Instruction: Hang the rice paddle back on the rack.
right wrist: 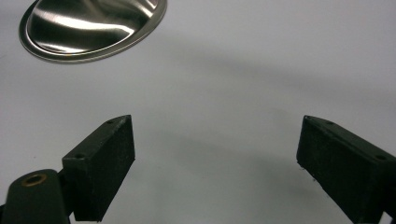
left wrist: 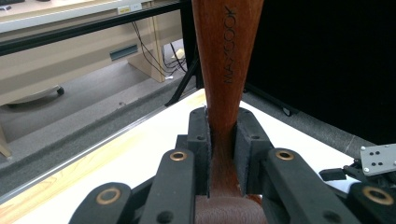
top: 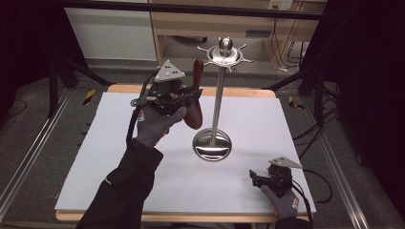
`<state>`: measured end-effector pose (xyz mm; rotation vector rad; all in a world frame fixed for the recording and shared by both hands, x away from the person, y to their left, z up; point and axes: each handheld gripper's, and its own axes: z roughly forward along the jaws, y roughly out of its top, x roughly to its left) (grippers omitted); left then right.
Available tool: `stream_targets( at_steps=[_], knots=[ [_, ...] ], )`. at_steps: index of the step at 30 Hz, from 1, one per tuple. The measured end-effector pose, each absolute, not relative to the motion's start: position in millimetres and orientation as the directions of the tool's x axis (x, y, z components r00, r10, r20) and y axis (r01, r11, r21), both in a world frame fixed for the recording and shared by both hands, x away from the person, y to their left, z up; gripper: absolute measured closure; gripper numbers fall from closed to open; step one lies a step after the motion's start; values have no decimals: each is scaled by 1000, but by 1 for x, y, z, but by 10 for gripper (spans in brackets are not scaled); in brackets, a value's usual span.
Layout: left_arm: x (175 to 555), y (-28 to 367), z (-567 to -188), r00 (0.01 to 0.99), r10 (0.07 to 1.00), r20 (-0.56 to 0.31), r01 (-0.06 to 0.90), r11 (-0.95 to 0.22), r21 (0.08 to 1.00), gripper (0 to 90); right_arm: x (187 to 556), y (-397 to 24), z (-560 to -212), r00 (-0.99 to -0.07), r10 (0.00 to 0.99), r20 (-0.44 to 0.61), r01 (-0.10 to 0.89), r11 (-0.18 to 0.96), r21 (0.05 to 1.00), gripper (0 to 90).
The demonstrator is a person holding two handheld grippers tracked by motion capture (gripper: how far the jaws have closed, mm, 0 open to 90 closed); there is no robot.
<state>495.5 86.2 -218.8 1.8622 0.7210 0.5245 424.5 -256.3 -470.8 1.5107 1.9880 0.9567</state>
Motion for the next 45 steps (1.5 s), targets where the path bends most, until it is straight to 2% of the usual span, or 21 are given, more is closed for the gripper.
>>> stream_targets(
  at_steps=[21,22,23,45],
  knots=[
    [504,77,-223,720,693,16,250,-281,926,775,424,-257,-470,-286,957,51,636,150,757,116],
    [517,87,-216,739,623,259,66,-448,891,775,424,-257,-470,-286,957,52,636,149,757,117],
    [520,87,-215,751,597,282,42,-470,882,775,424,-256,-470,-287,956,54,636,148,758,117],
    [519,82,-223,725,622,297,11,-440,898,761,424,-256,-471,-285,957,51,637,149,757,117]
  ],
)
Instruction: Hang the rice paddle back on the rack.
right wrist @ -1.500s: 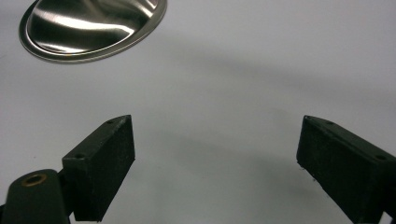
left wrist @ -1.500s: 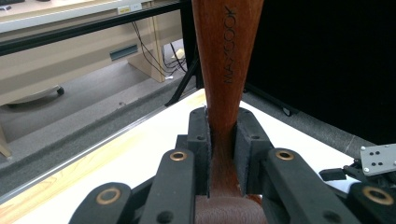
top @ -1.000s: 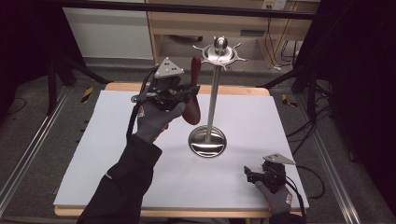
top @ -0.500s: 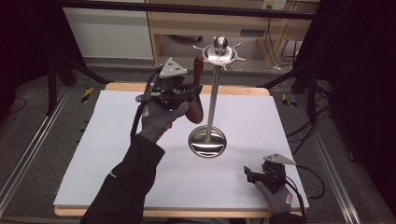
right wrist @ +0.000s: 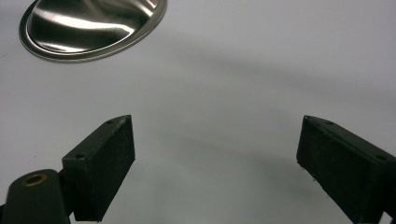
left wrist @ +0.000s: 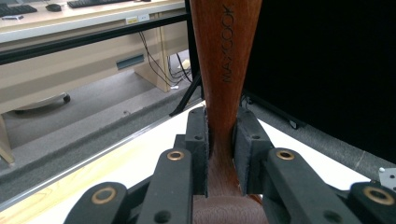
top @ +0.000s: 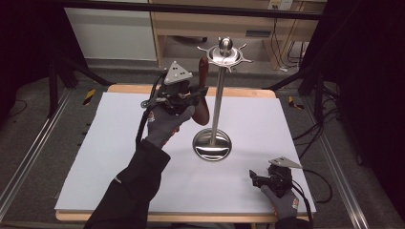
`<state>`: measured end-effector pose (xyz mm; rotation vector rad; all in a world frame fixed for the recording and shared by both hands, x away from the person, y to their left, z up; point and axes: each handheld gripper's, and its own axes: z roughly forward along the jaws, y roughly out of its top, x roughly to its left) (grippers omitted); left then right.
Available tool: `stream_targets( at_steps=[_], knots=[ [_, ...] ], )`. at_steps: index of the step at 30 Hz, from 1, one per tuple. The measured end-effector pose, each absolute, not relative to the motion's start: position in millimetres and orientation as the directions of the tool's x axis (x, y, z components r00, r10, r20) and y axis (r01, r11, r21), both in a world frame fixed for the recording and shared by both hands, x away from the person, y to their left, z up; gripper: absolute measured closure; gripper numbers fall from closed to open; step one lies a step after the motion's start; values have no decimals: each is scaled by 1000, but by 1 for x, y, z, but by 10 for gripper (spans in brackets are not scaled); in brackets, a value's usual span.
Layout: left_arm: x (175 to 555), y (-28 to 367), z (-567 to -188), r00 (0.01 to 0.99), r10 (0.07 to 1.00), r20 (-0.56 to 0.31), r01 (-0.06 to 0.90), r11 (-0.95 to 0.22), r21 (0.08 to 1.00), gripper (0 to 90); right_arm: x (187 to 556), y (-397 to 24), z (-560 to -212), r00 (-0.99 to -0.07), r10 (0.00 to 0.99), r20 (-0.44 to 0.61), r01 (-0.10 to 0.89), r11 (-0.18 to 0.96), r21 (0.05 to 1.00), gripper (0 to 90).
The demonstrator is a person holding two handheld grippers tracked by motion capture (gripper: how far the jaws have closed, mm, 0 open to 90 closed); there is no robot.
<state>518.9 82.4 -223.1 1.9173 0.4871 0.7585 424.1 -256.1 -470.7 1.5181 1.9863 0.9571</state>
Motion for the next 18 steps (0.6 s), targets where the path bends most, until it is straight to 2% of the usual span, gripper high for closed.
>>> stream_targets(
  at_steps=[17,18],
  knots=[
    [509,96,-233,731,623,278,-21,-387,922,644,424,-256,-471,-281,959,46,636,151,757,117],
    [496,91,-240,685,720,112,114,-258,959,636,424,-256,-471,-282,958,46,635,151,757,116]
  ],
)
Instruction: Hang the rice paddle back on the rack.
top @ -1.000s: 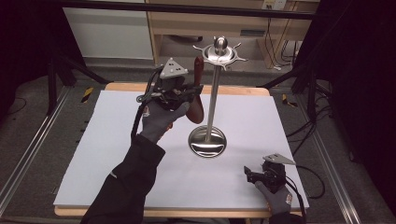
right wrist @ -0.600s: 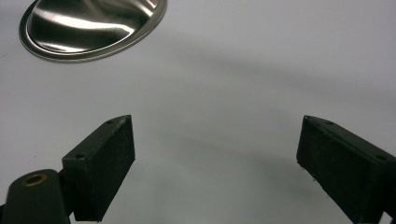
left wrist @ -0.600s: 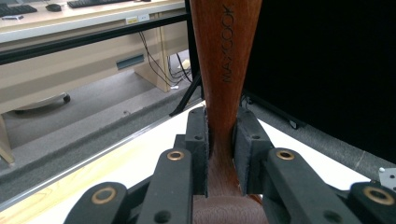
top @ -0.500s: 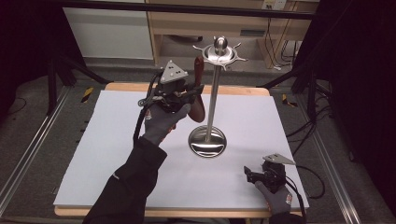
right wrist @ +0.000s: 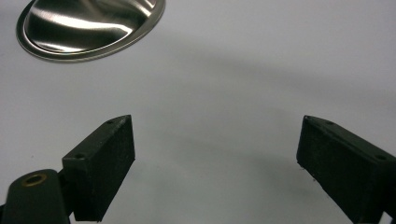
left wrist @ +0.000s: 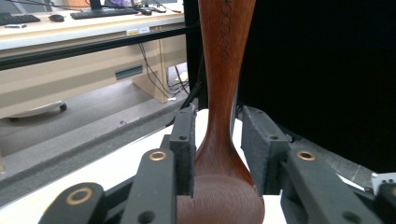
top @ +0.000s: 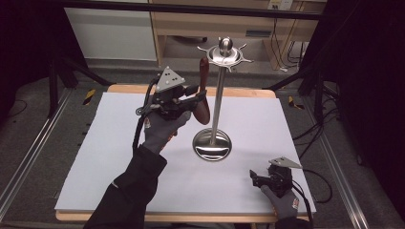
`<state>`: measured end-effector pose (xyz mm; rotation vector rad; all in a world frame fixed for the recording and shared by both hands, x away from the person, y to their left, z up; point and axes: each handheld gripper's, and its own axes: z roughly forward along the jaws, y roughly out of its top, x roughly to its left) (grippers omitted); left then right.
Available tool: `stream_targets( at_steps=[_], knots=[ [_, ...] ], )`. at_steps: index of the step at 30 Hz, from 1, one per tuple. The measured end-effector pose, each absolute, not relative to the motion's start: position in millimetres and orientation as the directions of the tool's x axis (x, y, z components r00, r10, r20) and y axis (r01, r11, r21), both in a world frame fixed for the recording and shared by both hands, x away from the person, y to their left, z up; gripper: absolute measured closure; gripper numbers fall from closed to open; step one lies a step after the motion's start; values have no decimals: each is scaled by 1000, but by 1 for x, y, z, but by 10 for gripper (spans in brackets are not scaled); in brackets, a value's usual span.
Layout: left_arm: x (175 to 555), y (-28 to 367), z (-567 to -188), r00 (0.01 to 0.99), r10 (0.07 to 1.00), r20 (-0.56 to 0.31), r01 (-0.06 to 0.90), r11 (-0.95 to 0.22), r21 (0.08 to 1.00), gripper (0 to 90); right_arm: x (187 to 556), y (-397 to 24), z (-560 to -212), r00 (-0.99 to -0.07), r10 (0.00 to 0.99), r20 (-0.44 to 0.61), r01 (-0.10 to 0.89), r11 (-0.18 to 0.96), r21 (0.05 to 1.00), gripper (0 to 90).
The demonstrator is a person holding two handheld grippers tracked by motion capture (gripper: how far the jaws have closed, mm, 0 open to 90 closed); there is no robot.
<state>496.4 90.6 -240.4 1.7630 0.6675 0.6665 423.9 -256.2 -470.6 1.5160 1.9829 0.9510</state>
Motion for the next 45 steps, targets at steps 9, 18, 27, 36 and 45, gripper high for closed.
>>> stream_targets(
  at_steps=[9,18,27,36,45],
  knots=[
    [477,107,-257,713,701,12,157,-177,972,549,424,-256,-471,-282,958,40,637,156,755,117],
    [466,135,-286,714,700,-13,174,-159,972,481,424,-257,-471,-273,961,46,639,145,755,117],
    [464,159,-331,697,715,-52,251,-176,952,438,424,-261,-472,-261,964,51,643,134,754,117],
    [462,182,-363,662,748,-48,311,-216,925,397,425,-267,-473,-245,968,52,643,122,756,115],
    [460,206,-398,613,789,-35,387,-261,885,359,425,-270,-473,-224,973,57,652,106,751,114]
  ],
)
